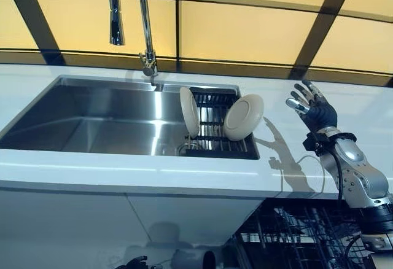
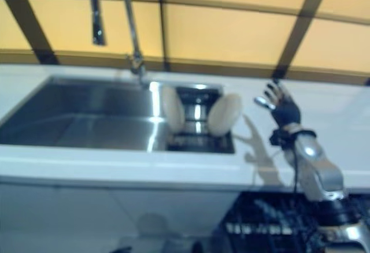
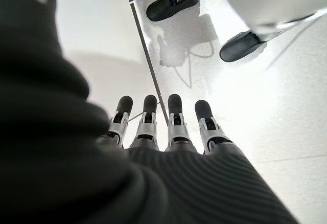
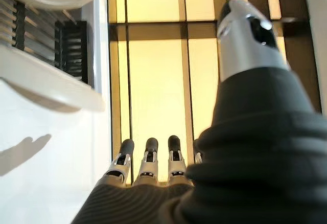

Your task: Take plates into dishwasher

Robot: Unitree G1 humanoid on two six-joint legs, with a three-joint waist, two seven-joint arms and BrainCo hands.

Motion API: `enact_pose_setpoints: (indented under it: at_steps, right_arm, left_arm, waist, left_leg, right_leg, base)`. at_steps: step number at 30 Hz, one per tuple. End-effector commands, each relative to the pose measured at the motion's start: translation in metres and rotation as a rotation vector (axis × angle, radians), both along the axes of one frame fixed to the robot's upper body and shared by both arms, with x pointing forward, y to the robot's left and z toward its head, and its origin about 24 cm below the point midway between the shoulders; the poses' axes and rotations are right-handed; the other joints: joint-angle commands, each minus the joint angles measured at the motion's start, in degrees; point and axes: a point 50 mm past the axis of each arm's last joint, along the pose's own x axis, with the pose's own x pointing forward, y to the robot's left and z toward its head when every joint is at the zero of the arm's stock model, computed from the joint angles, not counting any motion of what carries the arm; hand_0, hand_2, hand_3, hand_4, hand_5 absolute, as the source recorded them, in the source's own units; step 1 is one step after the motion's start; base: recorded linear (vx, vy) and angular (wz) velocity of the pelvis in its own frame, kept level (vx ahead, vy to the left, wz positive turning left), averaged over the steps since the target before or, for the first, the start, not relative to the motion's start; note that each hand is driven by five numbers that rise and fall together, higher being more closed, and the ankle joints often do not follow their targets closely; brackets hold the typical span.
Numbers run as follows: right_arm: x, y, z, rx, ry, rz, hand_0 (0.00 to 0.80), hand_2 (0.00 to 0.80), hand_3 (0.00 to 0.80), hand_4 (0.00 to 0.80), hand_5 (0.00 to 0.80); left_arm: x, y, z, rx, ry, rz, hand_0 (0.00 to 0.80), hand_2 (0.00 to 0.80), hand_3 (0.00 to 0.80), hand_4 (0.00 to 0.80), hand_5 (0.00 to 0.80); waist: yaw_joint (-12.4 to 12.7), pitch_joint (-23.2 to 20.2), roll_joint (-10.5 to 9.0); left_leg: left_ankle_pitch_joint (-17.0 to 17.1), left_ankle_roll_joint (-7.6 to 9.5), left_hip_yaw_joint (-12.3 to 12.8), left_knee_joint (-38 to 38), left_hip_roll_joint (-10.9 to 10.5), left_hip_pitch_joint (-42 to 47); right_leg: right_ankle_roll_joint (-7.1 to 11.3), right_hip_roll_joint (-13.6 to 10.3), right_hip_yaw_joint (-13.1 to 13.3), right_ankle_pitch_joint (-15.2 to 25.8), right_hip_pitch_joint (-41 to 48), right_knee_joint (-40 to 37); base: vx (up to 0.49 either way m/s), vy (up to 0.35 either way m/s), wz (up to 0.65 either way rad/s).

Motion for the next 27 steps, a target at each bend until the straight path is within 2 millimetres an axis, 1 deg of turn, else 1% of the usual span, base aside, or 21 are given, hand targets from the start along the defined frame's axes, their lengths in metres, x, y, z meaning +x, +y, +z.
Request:
enact_pose_setpoints:
  at_steps: [1, 6, 13, 22, 27]
  right_arm:
    - [0.007, -0.021, 0.035, 0.008, -0.120, -0.081, 0.000, 0.000, 0.000, 0.000, 0.000]
    - [0.014, -0.032, 0.037, 0.024, -0.067, -0.122, 0.000, 0.000, 0.000, 0.000, 0.000]
    - [0.025, -0.042, 0.034, 0.081, 0.031, -0.144, 0.000, 0.000, 0.000, 0.000, 0.000]
    - [0.041, -0.042, 0.027, 0.076, 0.146, -0.140, 0.000, 0.000, 0.000, 0.000, 0.000]
    - [0.046, -0.037, 0.021, 0.063, 0.197, -0.119, 0.000, 0.000, 0.000, 0.000, 0.000]
  left_arm:
    - [0.012, 0.010, 0.005, 0.052, -0.003, -0.070, 0.000, 0.000, 0.000, 0.000, 0.000]
    - [0.015, 0.013, 0.007, 0.061, -0.002, -0.093, 0.000, 0.000, 0.000, 0.000, 0.000]
    - [0.019, 0.013, 0.008, 0.064, 0.006, -0.120, 0.000, 0.000, 0.000, 0.000, 0.000]
    - [0.018, 0.010, 0.007, 0.055, 0.019, -0.150, 0.000, 0.000, 0.000, 0.000, 0.000]
    - [0.018, 0.011, 0.007, 0.057, 0.026, -0.158, 0.000, 0.000, 0.000, 0.000, 0.000]
  waist:
    - [0.05, 1.05, 0.17]
    - [0.67, 1.61, -0.02]
    - [1.49, 1.62, 0.05]
    - [2.94, 1.92, 0.13]
    - [3.51, 2.29, 0.23]
  left_leg:
    - [-0.72, 6.15, 3.74, -0.20, -3.27, -5.65]
    - [-0.66, 6.59, 4.09, -0.20, -3.16, -5.26]
    - [-0.81, 6.82, 4.03, 0.11, -3.31, -4.77]
    - [-1.00, 6.88, 3.69, 0.25, -3.64, -4.12]
    - [-0.86, 6.96, 3.33, 0.14, -3.67, -3.96]
  right_leg:
    - [6.22, 1.72, 0.44, -7.92, 3.14, 0.85]
    - [6.73, 1.48, -0.13, -7.57, 2.72, 1.87]
    - [6.72, 1.34, -0.41, -7.52, 3.16, 1.96]
    - [6.74, 1.06, -1.70, -7.37, 3.46, 1.90]
    - [6.78, 0.90, -2.20, -7.61, 3.33, 2.56]
  base:
    - [-0.020, 0.061, -0.02]
    - [-0.012, 0.046, -0.05]
    - [0.009, 0.016, -0.07]
    - [0.002, -0.001, -0.01]
    - [0.000, 0.000, 0.00]
